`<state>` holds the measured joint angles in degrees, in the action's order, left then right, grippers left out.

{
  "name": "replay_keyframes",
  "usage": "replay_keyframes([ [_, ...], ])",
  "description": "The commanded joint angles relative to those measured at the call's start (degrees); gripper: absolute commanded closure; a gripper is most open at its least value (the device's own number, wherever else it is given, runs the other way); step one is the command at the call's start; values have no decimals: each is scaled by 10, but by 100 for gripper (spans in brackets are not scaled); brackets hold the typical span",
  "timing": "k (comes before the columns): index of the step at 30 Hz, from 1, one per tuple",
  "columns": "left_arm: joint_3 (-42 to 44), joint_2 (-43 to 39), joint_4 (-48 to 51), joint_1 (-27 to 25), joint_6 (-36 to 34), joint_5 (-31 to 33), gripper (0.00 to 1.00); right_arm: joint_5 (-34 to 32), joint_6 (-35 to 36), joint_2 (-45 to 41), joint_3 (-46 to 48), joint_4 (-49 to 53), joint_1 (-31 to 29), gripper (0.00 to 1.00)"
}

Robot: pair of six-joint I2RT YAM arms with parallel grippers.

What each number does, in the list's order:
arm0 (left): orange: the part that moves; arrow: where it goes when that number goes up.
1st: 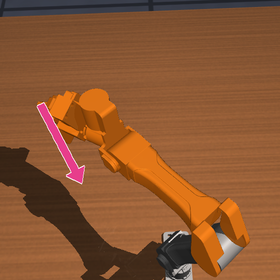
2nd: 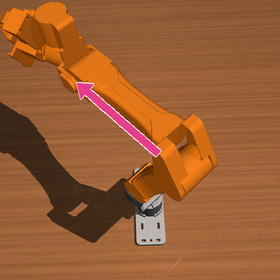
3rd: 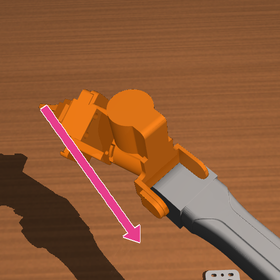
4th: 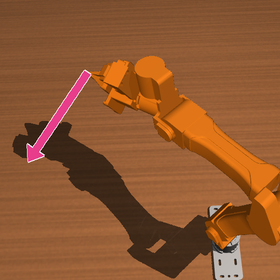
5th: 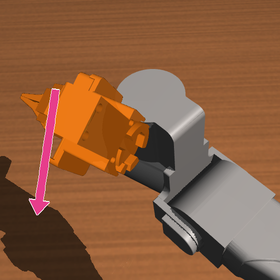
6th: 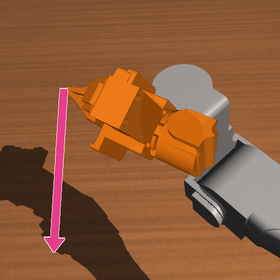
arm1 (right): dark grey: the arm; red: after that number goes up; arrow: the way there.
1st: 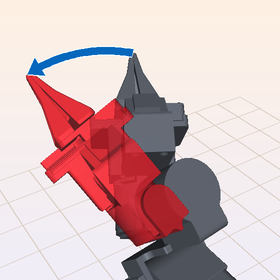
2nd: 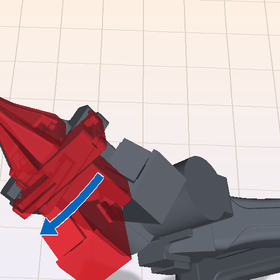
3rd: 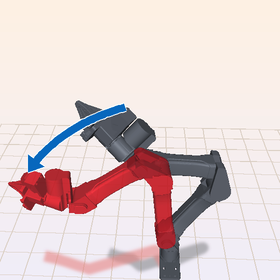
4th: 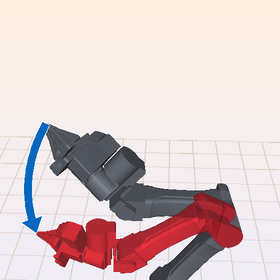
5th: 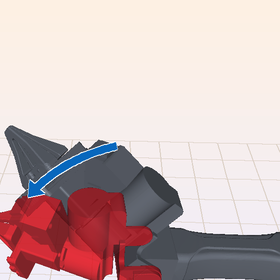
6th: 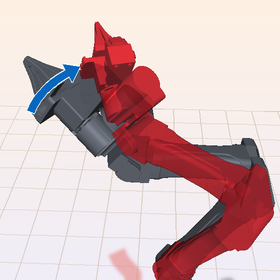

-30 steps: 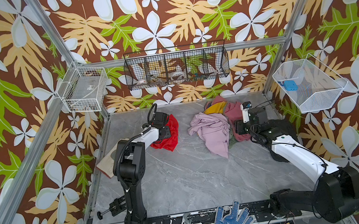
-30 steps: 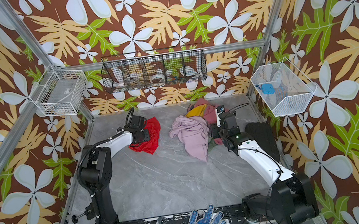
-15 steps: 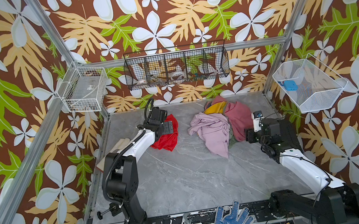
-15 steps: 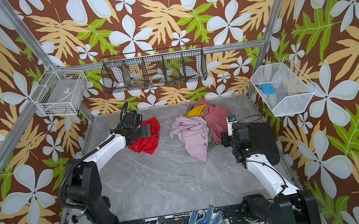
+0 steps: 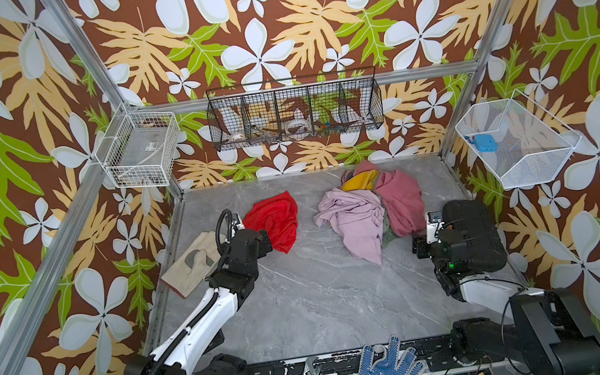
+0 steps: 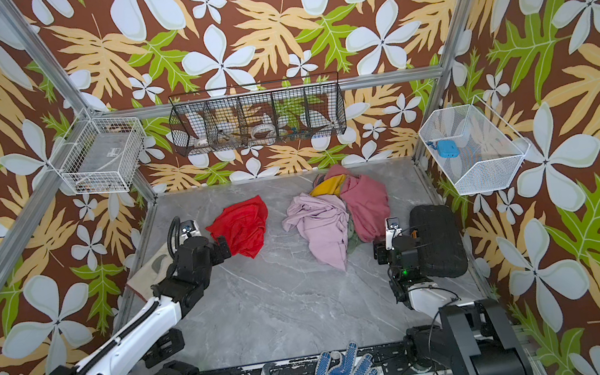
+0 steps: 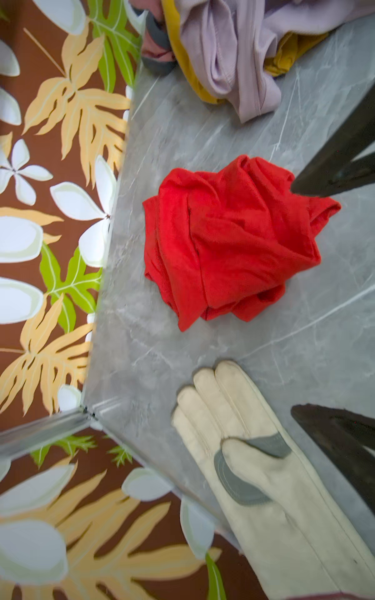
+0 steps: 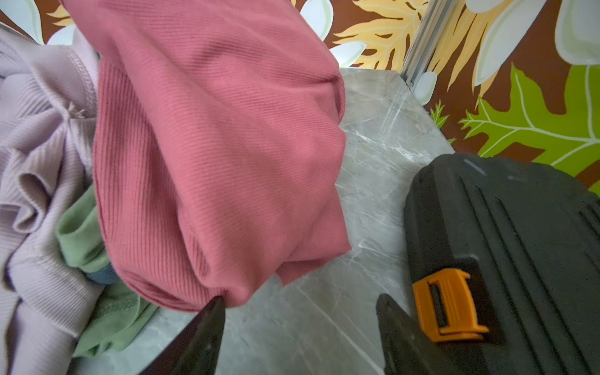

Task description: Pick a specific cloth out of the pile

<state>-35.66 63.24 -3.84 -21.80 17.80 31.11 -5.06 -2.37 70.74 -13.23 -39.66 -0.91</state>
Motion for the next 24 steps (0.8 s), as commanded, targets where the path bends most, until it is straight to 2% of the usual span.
replay_keyframes([
  [1,52,-43,-90,2,-30,71,0,-26,-15,30,3,-164,2,25],
  [6,148,-84,-220,27,-64,100,0,-33,-24,124,25,-281,2,24],
  [8,177,-78,-281,45,-76,102,0,-18,-18,121,17,-260,1,25],
  [10,211,-54,-374,57,-108,104,0,-11,-15,127,21,-275,1,22],
  [12,235,-17,-460,65,-130,106,0,6,-7,132,-1,-241,1,19],
  [14,253,29,-531,78,-129,100,0,6,-7,129,0,-239,1,16],
  [17,263,83,-622,99,-138,47,0,7,-7,131,0,-242,1,12],
  [20,273,146,-682,142,-129,-70,0,7,-8,130,0,-241,1,10],
  [21,280,163,-720,155,-132,-90,0,7,-7,130,0,-241,1,10],
  [23,272,139,-660,163,-114,-105,0,6,-7,130,0,-241,1,9],
  [24,280,155,-705,164,-121,-106,0,7,-7,130,0,-241,1,9],
])
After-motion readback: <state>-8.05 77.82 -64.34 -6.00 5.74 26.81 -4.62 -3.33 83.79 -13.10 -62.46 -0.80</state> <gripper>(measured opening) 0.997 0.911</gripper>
